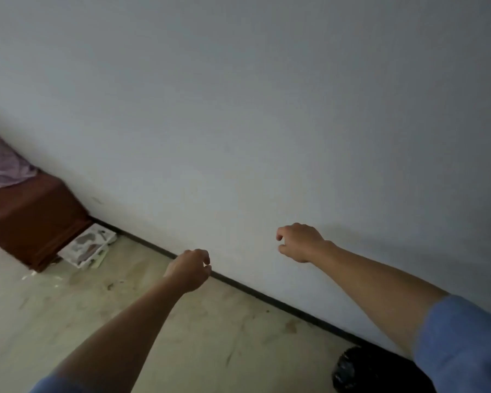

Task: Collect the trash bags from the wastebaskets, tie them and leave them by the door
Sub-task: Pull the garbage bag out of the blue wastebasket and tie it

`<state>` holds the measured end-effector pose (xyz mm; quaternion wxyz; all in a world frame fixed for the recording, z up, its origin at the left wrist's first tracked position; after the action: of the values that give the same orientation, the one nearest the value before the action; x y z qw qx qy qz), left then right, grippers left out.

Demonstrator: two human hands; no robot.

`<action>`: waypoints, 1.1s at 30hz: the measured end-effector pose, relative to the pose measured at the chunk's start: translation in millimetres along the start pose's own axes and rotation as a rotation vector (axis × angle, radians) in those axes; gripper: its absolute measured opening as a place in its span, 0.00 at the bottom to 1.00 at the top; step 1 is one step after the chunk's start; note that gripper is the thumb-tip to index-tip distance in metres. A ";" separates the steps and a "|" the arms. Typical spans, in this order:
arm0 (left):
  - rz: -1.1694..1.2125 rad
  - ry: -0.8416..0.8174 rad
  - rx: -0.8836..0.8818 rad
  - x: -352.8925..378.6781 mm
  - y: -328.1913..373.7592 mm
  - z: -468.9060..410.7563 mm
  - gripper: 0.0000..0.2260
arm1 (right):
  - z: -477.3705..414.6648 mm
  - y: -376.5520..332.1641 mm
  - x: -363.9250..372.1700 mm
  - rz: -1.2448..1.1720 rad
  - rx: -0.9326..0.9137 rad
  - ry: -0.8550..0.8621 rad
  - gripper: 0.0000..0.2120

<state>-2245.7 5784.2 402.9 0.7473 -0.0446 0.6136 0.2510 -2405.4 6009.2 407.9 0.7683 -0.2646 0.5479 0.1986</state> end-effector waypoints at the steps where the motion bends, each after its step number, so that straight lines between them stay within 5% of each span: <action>1: 0.005 0.021 -0.038 -13.7 -30.7 1.3 0.10 | -20.4 -31.5 -6.7 0.016 -0.050 0.010 0.16; 11: 0.042 0.191 -0.416 -139.7 -314.1 34.2 0.09 | -174.3 -352.3 -49.2 0.069 -0.456 0.069 0.16; 33: 0.169 0.420 -1.118 -288.9 -778.6 55.4 0.09 | -440.5 -976.2 -36.5 0.207 -1.213 0.052 0.14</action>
<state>-1896.3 5035.1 499.8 0.4509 -0.4304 0.5245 0.5800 -2160.7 4971.1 512.6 0.4439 -0.6048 0.3789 0.5419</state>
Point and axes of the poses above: each hand's wrist, its own z-axis away from the middle knuckle, its own x-axis out of the palm, y = z × x, the point moved 2 cm from there along -z, towards the middle knuckle
